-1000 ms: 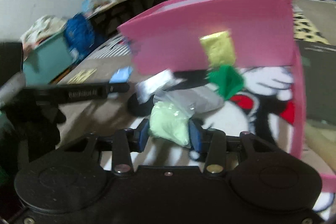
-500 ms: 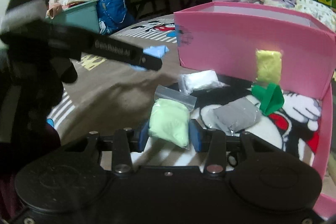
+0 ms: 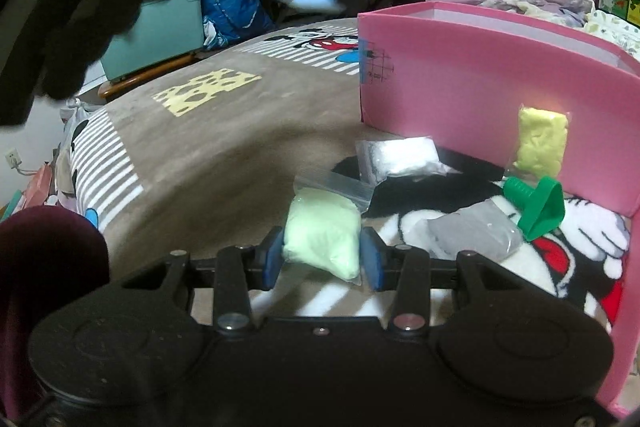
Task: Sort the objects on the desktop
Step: 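Drop the light blue packet into the box with left tool while right reaches light green packet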
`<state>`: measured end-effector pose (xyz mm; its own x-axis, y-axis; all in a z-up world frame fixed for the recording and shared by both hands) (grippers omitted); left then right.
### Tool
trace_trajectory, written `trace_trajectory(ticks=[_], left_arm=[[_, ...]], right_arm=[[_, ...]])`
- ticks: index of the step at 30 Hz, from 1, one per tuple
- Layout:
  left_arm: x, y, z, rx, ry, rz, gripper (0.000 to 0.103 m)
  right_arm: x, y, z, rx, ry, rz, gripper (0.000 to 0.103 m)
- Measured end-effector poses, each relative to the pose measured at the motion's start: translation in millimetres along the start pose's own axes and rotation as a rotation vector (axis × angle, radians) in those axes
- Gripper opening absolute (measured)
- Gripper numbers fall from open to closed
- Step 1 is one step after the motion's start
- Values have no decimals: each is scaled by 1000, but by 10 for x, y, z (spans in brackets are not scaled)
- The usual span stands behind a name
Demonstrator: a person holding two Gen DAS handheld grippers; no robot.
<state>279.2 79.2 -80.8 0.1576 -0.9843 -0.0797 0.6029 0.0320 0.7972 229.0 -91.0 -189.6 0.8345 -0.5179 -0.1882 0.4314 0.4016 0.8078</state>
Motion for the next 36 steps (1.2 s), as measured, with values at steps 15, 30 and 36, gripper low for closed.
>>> trace_trajectory(ticks=[15,30,36], left_arm=[[283,591,-727,-127,-36,-31,42],[375,606,-1346,-303,7,13,42],[420,576,-1483,-329,48,-12,42]], right_arm=[[126,13,-18,-9,9,-31,41],[189,13,-42,-16,23,-46,41],[203,15,-42,-18,28,-51,41]])
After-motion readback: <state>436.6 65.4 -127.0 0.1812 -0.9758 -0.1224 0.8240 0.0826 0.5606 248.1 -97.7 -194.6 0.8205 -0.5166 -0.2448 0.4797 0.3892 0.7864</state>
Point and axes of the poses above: each gripper's, at about its wrist camera, not at the fingertips, and z roughly against the way its jaws point, x to its right, y to its top, the point moved 1 cm from there along -z, roughly the way its jaws point, and after that the axes turned 9 degrees about y, right-handed, at the moved point
